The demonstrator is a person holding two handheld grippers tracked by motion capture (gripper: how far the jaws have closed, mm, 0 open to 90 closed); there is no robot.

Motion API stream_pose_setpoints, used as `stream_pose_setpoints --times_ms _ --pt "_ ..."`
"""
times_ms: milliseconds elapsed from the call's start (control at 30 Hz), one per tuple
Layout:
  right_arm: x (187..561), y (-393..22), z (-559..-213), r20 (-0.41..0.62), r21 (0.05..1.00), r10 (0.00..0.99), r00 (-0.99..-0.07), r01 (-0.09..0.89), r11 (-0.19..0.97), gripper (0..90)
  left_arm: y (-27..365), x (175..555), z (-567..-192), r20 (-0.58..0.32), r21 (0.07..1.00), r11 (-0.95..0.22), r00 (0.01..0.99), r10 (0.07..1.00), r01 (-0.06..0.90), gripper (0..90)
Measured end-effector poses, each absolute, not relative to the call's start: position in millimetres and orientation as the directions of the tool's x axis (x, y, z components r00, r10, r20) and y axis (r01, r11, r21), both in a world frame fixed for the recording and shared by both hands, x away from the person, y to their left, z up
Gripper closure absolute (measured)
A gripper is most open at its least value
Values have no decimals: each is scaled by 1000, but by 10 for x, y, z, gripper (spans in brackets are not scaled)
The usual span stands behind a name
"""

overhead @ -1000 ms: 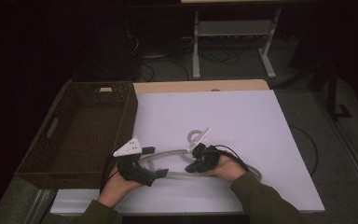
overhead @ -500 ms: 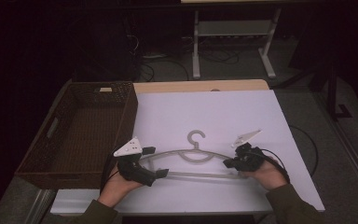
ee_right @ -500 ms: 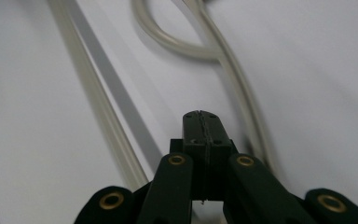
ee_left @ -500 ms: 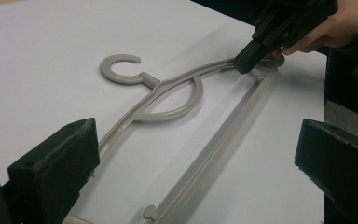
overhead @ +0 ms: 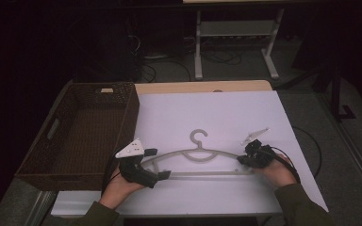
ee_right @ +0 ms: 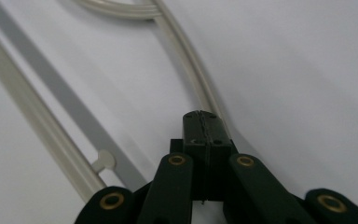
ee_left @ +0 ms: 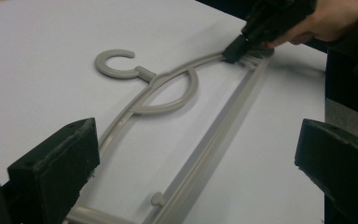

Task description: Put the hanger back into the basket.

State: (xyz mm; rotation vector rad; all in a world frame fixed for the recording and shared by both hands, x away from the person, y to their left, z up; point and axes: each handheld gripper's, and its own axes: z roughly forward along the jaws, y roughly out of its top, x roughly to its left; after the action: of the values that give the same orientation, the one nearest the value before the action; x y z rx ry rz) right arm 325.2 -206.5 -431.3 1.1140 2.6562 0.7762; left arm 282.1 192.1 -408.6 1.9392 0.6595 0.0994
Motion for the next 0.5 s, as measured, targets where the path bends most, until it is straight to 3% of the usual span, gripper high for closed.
stream_pose_setpoints --times_ms 300,500 --pt "3766 -2262 -4325 -8 535 790 -613 665 521 898 1899 2820 -4095 -221 858 -317 846 485 405 0" --pt "3953 -2329 -4335 10 561 820 -572 683 469 898 1909 2826 -4094 -209 862 -320 852 481 392 0"
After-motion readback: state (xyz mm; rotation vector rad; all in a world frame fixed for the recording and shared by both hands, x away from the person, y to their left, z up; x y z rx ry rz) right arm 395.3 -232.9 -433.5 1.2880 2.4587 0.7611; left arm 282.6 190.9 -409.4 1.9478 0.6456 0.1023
